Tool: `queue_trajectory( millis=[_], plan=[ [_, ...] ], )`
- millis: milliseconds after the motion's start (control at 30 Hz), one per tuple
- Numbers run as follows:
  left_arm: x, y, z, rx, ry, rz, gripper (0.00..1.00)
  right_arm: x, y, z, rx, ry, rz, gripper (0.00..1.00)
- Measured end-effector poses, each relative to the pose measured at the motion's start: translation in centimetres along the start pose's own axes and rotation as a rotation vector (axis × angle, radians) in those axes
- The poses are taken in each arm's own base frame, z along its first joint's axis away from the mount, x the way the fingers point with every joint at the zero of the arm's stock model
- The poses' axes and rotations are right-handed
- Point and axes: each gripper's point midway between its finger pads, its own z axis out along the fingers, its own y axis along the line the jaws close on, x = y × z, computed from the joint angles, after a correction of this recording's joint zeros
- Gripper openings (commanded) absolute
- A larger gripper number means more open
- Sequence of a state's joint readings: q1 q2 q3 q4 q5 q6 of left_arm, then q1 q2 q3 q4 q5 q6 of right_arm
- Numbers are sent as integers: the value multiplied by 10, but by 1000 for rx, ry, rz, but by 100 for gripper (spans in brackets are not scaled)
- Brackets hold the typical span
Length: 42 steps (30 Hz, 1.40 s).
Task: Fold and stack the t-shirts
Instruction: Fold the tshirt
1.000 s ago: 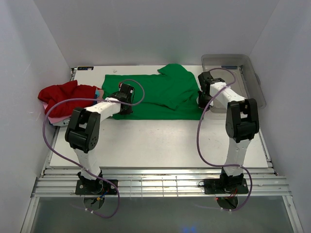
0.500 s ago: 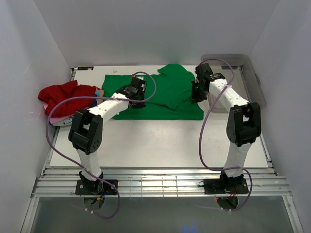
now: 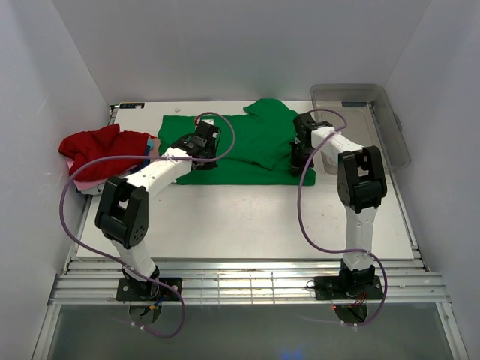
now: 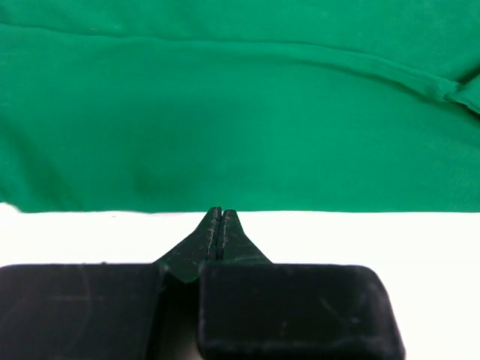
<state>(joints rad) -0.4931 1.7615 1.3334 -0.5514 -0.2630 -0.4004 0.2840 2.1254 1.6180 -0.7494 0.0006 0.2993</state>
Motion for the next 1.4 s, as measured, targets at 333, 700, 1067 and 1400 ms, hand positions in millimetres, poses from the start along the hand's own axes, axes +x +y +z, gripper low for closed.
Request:
queue_trajectory(
  millis=[333,700,1067,1400],
  plan=[
    [12,17,-13,-42,-5,12,0,13,-23,-5,95,-2,14,8],
    [27,26,-6,-80,29,27,0,7,-22,-24,50,-53,-7,35],
    [47,7,29,-89,122,11,0,-26,40,-61,-140,-186,-105,47],
    [33,-94,40,53,85,55,4,-20,67,-35,-168,-129,-149,48]
  ],
)
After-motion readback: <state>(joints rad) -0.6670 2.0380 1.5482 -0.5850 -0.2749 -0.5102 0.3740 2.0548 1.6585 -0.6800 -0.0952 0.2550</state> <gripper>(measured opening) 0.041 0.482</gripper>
